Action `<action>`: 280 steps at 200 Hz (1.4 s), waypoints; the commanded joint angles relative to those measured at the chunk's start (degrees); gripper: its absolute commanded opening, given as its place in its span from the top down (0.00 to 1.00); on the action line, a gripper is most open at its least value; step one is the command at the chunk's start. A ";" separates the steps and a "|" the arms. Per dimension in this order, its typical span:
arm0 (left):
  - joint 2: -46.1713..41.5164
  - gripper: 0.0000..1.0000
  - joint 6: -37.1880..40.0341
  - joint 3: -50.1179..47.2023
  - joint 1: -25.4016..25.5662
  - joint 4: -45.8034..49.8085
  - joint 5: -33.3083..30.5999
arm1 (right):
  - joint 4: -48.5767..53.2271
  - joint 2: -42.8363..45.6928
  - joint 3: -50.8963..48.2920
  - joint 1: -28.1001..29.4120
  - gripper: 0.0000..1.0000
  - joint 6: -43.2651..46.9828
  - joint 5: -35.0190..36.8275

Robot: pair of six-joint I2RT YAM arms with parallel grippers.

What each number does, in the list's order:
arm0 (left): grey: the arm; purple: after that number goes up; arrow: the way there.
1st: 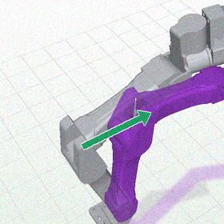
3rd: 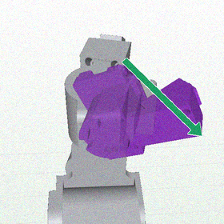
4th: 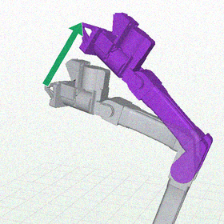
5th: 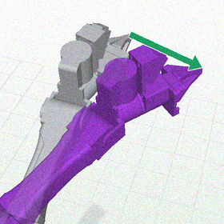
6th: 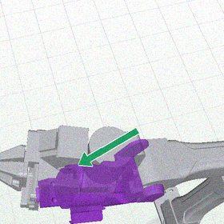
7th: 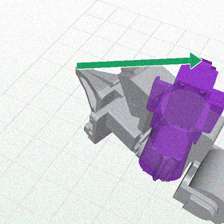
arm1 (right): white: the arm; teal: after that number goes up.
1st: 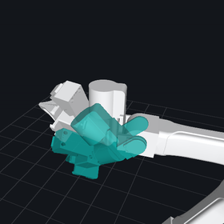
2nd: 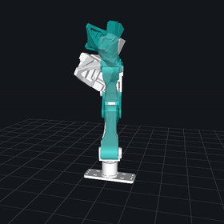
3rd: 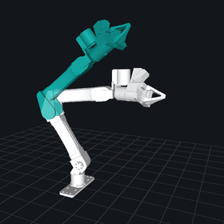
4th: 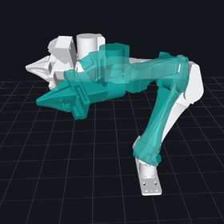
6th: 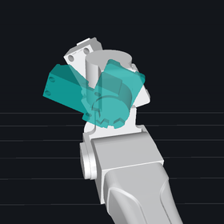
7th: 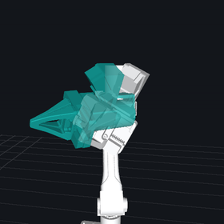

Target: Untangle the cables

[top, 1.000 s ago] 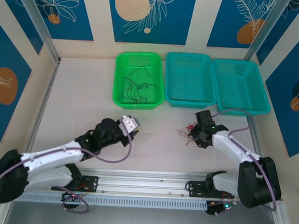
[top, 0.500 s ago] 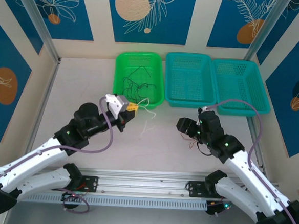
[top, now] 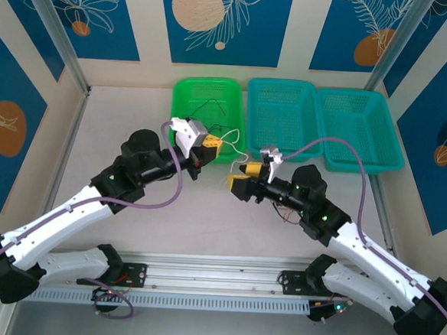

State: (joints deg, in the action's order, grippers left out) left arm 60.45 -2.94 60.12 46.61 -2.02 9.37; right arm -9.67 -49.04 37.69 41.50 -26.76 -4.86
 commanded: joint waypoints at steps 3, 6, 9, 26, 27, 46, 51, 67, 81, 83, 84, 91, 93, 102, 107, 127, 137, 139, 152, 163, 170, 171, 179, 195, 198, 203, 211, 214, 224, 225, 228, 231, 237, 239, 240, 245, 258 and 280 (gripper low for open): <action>0.28 1.00 -1.61 2.54 -0.32 0.00 3.16 | -11.47 -3.83 3.10 0.29 0.32 5.54 0.95; 0.29 1.00 -1.77 2.55 -0.29 0.00 3.20 | -11.95 -4.51 3.50 0.25 0.35 5.62 0.91; 0.29 1.00 -1.85 2.50 -0.29 -0.08 3.20 | -12.06 -5.10 4.03 0.30 0.39 5.62 1.02; 0.07 1.00 -2.17 2.46 -0.29 -0.26 2.79 | -11.07 -7.88 7.01 0.34 0.63 4.89 3.25; 0.09 1.00 -2.17 2.46 -0.29 -0.31 2.78 | -11.02 -7.99 7.16 0.34 0.64 4.89 3.40; -0.45 1.00 -1.86 2.13 -0.27 -0.38 1.90 | -9.85 -8.80 9.09 0.30 0.91 4.01 5.01; -0.71 0.95 -1.58 2.03 -0.29 -0.39 1.61 | -9.72 -8.71 9.34 0.21 0.97 3.37 5.86; -1.71 0.54 -0.72 1.30 -0.29 0.20 0.52 | -6.87 -9.04 11.31 -1.88 1.00 -0.66 9.91; -3.34 0.37 -0.22 -0.06 -0.26 0.61 -0.01 | -0.97 -10.74 15.41 -6.92 1.00 -5.22 9.68; -3.59 0.36 -0.18 -0.32 -0.28 0.64 -0.13 | 0.00 -11.13 16.12 -7.93 1.00 -5.93 9.63; -3.80 0.36 -0.20 -0.43 -0.29 0.67 -0.13 | 0.49 -11.32 16.50 -8.37 1.00 -6.28 9.66; -4.94 0.34 -0.29 -1.44 -0.29 0.99 -0.30 | 3.70 -12.93 19.06 -11.40 1.00 -8.39 9.35; -5.26 0.33 -0.37 -1.70 -0.29 1.06 -0.33 | 4.53 -13.52 19.89 -12.26 1.00 -8.85 9.13; -6.93 0.31 -0.78 -3.22 -0.25 1.38 -0.25 | 8.19 -16.57 23.72 -16.12 1.00 -9.89 7.72; -7.98 0.30 -1.07 -4.11 -0.29 1.47 -0.11 | 10.40 -18.44 25.93 -18.18 1.00 -10.19 7.55; -11.89 0.28 -3.44 -8.14 -0.29 1.49 0.34 | 17.07 -27.30 34.22 -24.09 1.00 -7.95 8.41; -13.55 0.28 -4.58 -9.95 -0.27 1.55 0.43 | 19.75 -31.90 37.94 -26.08 1.00 -6.65 10.20; -13.87 0.28 -4.72 -10.33 -0.22 1.62 0.34 | 20.28 -32.85 38.65 -26.39 1.00 -6.35 10.42; -15.75 0.28 -5.62 -12.19 -0.25 2.30 -0.49 | 23.55 -38.21 43.09 -27.88 1.00 -4.44 12.09; -17.05 0.27 -5.82 -13.32 -0.29 3.19 -1.25 | 26.60 -42.91 46.91 -28.57 0.89 -2.68 13.94; -17.64 0.27 -5.78 -13.68 -0.29 3.71 -1.73 | 28.99 -45.73 49.39 -28.94 0.69 -1.85 14.84; -17.69 0.27 -5.77 -13.74 -0.29 3.79 -1.81 | 29.39 -46.16 49.75 -28.98 0.67 -1.83 14.99; -18.14 0.27 -5.73 -14.04 -0.29 4.20 -2.19 | 34.59 -49.83 53.91 -29.57 0.40 -2.37 16.72; -18.10 0.27 -5.55 -14.19 -0.29 5.05 -2.50 | 45.47 -54.47 61.42 -30.77 0.26 -4.59 19.16; -18.08 0.27 -5.47 -14.23 -0.29 5.09 -2.51 | 46.63 -54.77 62.09 -30.84 0.25 -4.89 19.71; -17.84 0.27 -5.41 -14.30 -0.29 5.10 -2.48 | 47.44 -54.74 62.22 -31.09 0.24 -5.26 20.40; -17.57 0.27 -5.48 -14.49 -0.29 4.88 -2.37 | 45.93 -52.97 60.00 -31.37 0.24 -5.47 20.45; -17.34 0.27 -5.42 -14.58 -0.29 4.79 -2.37 | 44.89 -52.07 58.72 -31.46 0.24 -5.40 20.30; -16.71 0.27 -5.45 -14.75 -0.29 4.33 -2.01 | 41.59 -48.59 54.07 -31.95 0.18 -5.65 19.69; -16.56 0.27 -5.43 -14.76 -0.29 4.28 -1.95 | 41.36 -48.25 53.72 -32.02 0.18 -5.66 19.53; -16.34 0.27 -5.46 -14.77 -0.29 4.06 -1.85 | 40.79 -47.28 52.59 -32.30 0.18 -5.74 18.97; -16.10 0.27 -5.49 -14.77 -0.29 3.89 -1.69 | 40.54 -46.39 51.63 -32.51 0.18 -5.82 18.21; -15.56 0.27 -5.57 -14.84 -0.28 3.66 -1.35 | 40.51 -44.41 49.79 -32.97 0.18 -6.09 16.37; -15.30 0.27 -5.54 -14.85 -0.27 3.51 -1.19 | 40.56 -43.69 49.17 -33.15 0.18 -6.28 15.89; -15.24 0.27 -5.52 -14.81 -0.28 3.42 -1.10 | 40.59 -43.34 48.85 -33.23 0.18 -6.37 15.69; -14.79 0.27 -5.55 -14.91 -0.29 3.15 -0.73 | 40.65 -41.40 46.95 -33.40 0.18 -6.88 15.18; -13.43 0.27 -5.87 -15.35 -0.29 1.70 0.47 | 39.58 -34.59 39.27 -33.52 0.18 -9.13 15.72; -10.75 0.27 -7.33 -16.55 -0.20 -1.30 2.74 | 37.06 -20.80 22.51 -34.82 0.19 -15.67 18.86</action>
State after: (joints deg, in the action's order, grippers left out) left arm 47.62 -8.12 45.12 46.61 0.95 8.97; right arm 27.75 -82.39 72.49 7.73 -35.20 12.19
